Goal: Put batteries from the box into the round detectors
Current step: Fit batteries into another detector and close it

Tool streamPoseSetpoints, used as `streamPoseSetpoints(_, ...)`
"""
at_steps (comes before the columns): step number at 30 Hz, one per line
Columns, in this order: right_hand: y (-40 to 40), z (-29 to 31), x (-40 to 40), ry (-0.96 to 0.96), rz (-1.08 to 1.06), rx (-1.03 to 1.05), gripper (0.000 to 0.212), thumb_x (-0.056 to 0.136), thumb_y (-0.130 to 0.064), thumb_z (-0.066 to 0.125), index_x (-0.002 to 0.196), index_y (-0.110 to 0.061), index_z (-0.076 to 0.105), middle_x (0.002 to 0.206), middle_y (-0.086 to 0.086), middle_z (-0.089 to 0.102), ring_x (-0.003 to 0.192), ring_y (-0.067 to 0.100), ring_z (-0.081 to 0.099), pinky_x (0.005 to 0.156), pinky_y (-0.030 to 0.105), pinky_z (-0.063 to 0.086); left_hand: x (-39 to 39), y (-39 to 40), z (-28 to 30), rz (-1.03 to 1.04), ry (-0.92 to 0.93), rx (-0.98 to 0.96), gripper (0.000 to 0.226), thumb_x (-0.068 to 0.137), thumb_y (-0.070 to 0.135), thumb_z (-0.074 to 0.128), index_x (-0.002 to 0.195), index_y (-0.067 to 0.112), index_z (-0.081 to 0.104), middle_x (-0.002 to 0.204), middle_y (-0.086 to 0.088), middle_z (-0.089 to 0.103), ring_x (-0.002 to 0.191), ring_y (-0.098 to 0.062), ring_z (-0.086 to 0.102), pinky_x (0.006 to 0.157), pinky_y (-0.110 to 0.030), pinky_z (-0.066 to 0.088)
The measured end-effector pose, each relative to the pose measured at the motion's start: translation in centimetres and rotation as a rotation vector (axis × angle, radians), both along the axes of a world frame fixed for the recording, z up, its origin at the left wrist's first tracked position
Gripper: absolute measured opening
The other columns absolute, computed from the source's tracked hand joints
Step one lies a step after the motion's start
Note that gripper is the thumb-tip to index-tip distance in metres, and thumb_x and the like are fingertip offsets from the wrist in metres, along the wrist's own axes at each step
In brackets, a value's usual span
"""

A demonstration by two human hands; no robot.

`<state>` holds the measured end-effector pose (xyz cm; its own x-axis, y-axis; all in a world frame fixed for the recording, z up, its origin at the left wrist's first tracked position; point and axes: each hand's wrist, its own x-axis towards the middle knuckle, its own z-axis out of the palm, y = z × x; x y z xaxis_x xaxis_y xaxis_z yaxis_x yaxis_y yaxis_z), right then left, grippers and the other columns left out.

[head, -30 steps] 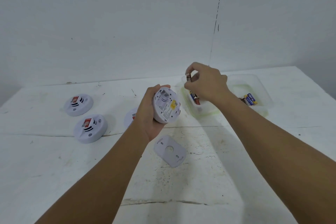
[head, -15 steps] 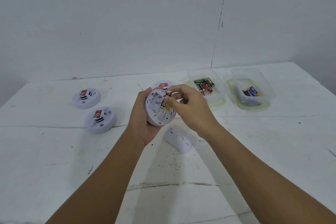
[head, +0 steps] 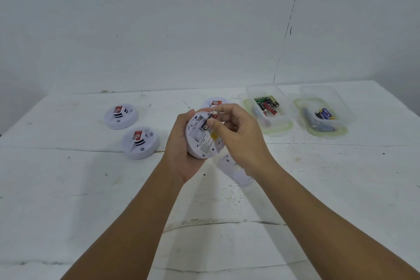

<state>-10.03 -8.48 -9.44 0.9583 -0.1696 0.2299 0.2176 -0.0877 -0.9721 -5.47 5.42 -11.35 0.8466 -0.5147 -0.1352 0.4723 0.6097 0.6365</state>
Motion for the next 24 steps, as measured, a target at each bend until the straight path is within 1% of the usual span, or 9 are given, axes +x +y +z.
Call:
streamPoseSetpoints(3, 0.8, -0.3, -0.2, -0.012, 0.008, 0.040, 0.027, 0.097, -0.023, 0.072, 0.118, -0.035, 0.060, 0.096, 0.002, 0.077, 0.090, 0.038, 0.068, 0.075, 0.046, 0.060, -0.3, 0.3, 0.6, -0.030, -0.025, 0.005, 0.041, 0.098, 0.038, 0.047, 0.100, 0.018, 0.082, 0.103, -0.007, 0.074, 0.096, -0.024, 0.071, 0.087, -0.039, 0.056)
streamPoseSetpoints(5, 1.2, -0.3, -0.2, -0.019, 0.005, 0.034, 0.022, 0.096, -0.023, 0.073, 0.111, -0.037, 0.063, 0.095, 0.001, 0.077, 0.092, 0.037, 0.069, 0.077, 0.053, 0.061, -0.5, 0.4, 0.9, -0.029, 0.000, 0.005, 0.041, 0.100, 0.039, 0.046, 0.105, 0.017, 0.081, 0.111, -0.009, 0.073, 0.107, -0.028, 0.068, 0.094, -0.041, 0.053)
streamPoseSetpoints(6, 1.3, -0.3, -0.2, -0.024, -0.005, 0.015, 0.020, 0.095, -0.024, 0.074, 0.107, -0.038, 0.065, 0.093, -0.001, 0.076, 0.091, 0.034, 0.070, 0.079, 0.052, 0.061, -0.5, 0.5, 0.8, -0.027, 0.015, 0.004, 0.041, 0.100, 0.039, 0.047, 0.108, 0.017, 0.079, 0.119, -0.011, 0.070, 0.117, -0.031, 0.064, 0.102, -0.044, 0.049)
streamPoseSetpoints(8, 1.5, -0.4, -0.1, -0.036, -0.026, -0.021, 0.019, 0.093, -0.025, 0.077, 0.103, -0.039, 0.068, 0.090, -0.006, 0.074, 0.085, 0.021, 0.069, 0.079, 0.041, 0.061, -0.5, 0.7, 0.6, -0.032, 0.044, 0.009, 0.040, 0.100, 0.040, 0.049, 0.111, 0.015, 0.077, 0.131, -0.014, 0.066, 0.129, -0.034, 0.058, 0.111, -0.049, 0.043)
streamPoseSetpoints(11, 1.4, -0.8, 0.0, -0.019, -0.052, -0.024, 0.014, 0.091, -0.027, 0.080, 0.098, -0.034, 0.069, 0.083, -0.011, 0.066, 0.075, 0.009, 0.058, 0.068, 0.027, 0.054, -0.4, 0.9, 0.5, -0.022, 0.042, 0.008, 0.038, 0.101, 0.039, 0.048, 0.108, 0.014, 0.076, 0.119, -0.013, 0.073, 0.114, -0.031, 0.069, 0.096, -0.045, 0.055)
streamPoseSetpoints(14, 1.3, -1.1, -0.1, 0.002, -0.042, -0.029, 0.012, 0.089, -0.030, 0.082, 0.096, -0.028, 0.072, 0.082, -0.003, 0.065, 0.074, 0.008, 0.054, 0.066, 0.023, 0.050, -0.4, 0.9, 0.7, -0.029, 0.057, 0.004, 0.035, 0.096, 0.038, 0.053, 0.114, 0.014, 0.071, 0.126, -0.016, 0.070, 0.124, -0.034, 0.064, 0.095, -0.045, 0.056)
streamPoseSetpoints(17, 1.3, -1.2, -0.1, 0.012, -0.022, -0.014, 0.012, 0.089, -0.030, 0.082, 0.099, -0.026, 0.076, 0.091, 0.008, 0.069, 0.078, 0.011, 0.057, 0.072, 0.028, 0.054, -0.3, 1.0, 0.8, -0.029, 0.059, 0.002, 0.035, 0.095, 0.039, 0.055, 0.116, 0.015, 0.070, 0.124, -0.016, 0.069, 0.124, -0.035, 0.062, 0.096, -0.044, 0.055)
streamPoseSetpoints(21, 1.2, -1.3, 0.1, 0.022, -0.005, 0.003, 0.006, 0.093, -0.030, 0.077, 0.099, -0.028, 0.078, 0.096, 0.007, 0.074, 0.091, 0.031, 0.065, 0.085, 0.047, 0.057, -0.3, 1.1, 0.6, -0.024, 0.051, 0.015, 0.036, 0.093, 0.039, 0.056, 0.117, 0.015, 0.067, 0.122, -0.014, 0.068, 0.115, -0.033, 0.065, 0.095, -0.045, 0.054)
streamPoseSetpoints(24, 0.9, -1.3, 0.0, 0.020, 0.021, 0.022, 0.006, 0.093, -0.026, 0.077, 0.099, -0.030, 0.078, 0.094, 0.006, 0.074, 0.087, 0.023, 0.062, 0.085, 0.047, 0.057, -0.3, 1.0, 0.6, -0.025, 0.044, 0.029, 0.036, 0.092, 0.039, 0.056, 0.117, 0.015, 0.068, 0.118, -0.013, 0.071, 0.110, -0.032, 0.068, 0.092, -0.044, 0.055)
